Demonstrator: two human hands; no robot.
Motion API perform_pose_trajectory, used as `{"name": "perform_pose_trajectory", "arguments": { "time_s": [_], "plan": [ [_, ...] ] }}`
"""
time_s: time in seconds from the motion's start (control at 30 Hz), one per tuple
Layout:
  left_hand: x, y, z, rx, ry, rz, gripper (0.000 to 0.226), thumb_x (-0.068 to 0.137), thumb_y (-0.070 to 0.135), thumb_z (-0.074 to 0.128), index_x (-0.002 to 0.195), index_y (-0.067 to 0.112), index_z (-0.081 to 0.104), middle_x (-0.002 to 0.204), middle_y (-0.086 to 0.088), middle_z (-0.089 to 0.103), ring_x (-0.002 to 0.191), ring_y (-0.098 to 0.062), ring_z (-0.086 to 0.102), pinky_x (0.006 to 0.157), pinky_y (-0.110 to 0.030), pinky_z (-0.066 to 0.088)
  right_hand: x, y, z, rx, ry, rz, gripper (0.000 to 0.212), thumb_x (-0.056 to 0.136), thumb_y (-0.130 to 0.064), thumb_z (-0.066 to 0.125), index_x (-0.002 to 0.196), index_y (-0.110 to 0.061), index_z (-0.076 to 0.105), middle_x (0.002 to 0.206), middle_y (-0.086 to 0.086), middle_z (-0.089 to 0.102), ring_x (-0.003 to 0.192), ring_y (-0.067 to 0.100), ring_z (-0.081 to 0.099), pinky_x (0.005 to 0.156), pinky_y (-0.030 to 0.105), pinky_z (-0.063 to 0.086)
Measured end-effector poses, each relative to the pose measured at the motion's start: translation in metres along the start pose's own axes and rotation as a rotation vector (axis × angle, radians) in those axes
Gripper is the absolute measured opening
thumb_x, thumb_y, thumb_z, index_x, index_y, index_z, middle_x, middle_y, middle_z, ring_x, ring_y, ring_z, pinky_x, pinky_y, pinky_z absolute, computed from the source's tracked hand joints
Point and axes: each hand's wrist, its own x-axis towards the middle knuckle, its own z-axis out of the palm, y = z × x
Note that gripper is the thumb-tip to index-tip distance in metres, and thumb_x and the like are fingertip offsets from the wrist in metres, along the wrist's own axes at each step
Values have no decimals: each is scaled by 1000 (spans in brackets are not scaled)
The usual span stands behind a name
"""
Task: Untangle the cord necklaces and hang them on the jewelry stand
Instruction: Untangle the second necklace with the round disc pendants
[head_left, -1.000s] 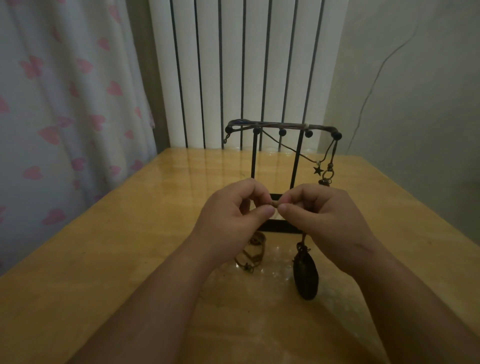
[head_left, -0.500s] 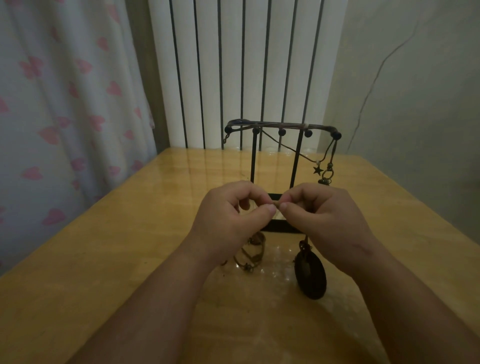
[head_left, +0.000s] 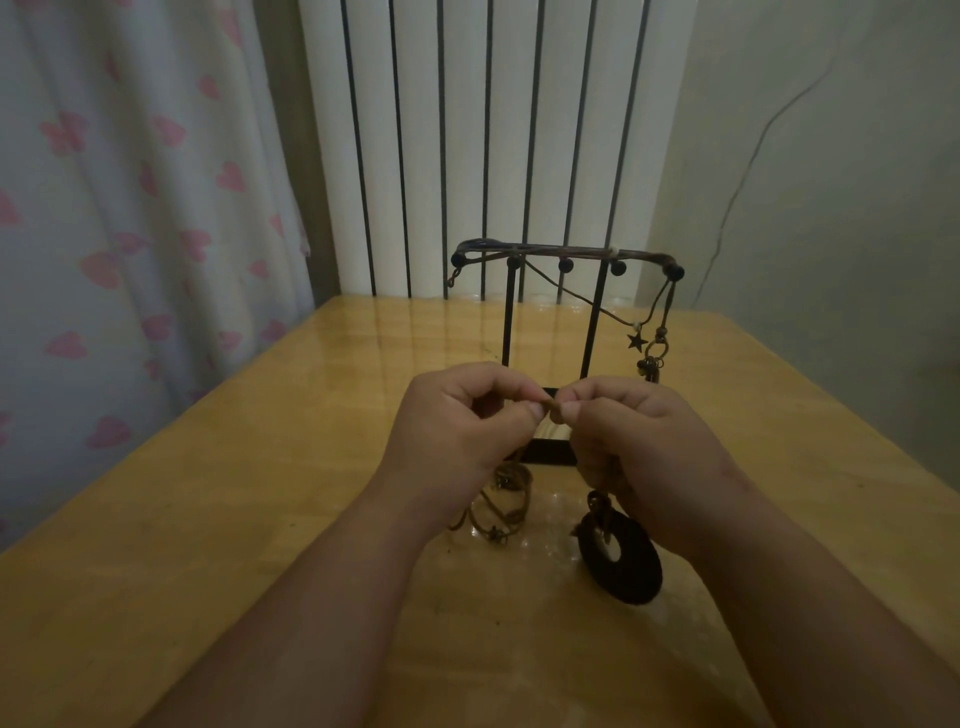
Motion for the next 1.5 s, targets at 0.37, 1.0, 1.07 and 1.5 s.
{"name": "perform_pose_trajectory", "arguments": {
  "time_s": [0.37, 1.0, 1.07, 1.5],
  "plan": [
    [-1, 1, 0, 113, 55, 44, 14, 84, 17, 72, 75, 26, 69, 70, 0, 65, 68, -23, 61, 62, -42, 56, 2, 3, 7, -448, 267, -312, 11, 85, -26, 62, 79, -35, 64, 60, -5, 60, 53, 9, 52, 56, 18, 47],
    [0, 1, 3, 50, -8, -43, 21, 86, 10, 64, 73, 25, 66, 61, 14, 58, 59, 2, 52, 55, -12, 43, 0, 3, 8, -137, 117, -122, 15, 94, -15, 57, 85, -13, 69, 53, -16, 57, 51, -7, 52, 52, 6, 42],
    [0, 2, 1, 37, 4, -58, 16, 87, 12, 67, 79, 25, 69, 67, 12, 65, 64, 1, 59, 58, -12, 46, 0, 3, 8, -155, 145, -148, 13, 94, -16, 59, 85, -14, 70, 55, -9, 56, 51, -4, 51, 54, 5, 43],
    [-1, 4, 4, 157, 107, -20, 21, 84, 10, 70, 75, 29, 70, 64, 13, 65, 63, 2, 60, 54, -10, 45, 6, 13, 9, -668, 311, -362, 12, 84, -39, 58, 93, -41, 66, 83, -21, 59, 78, -5, 52, 59, 12, 35]
  ]
}}
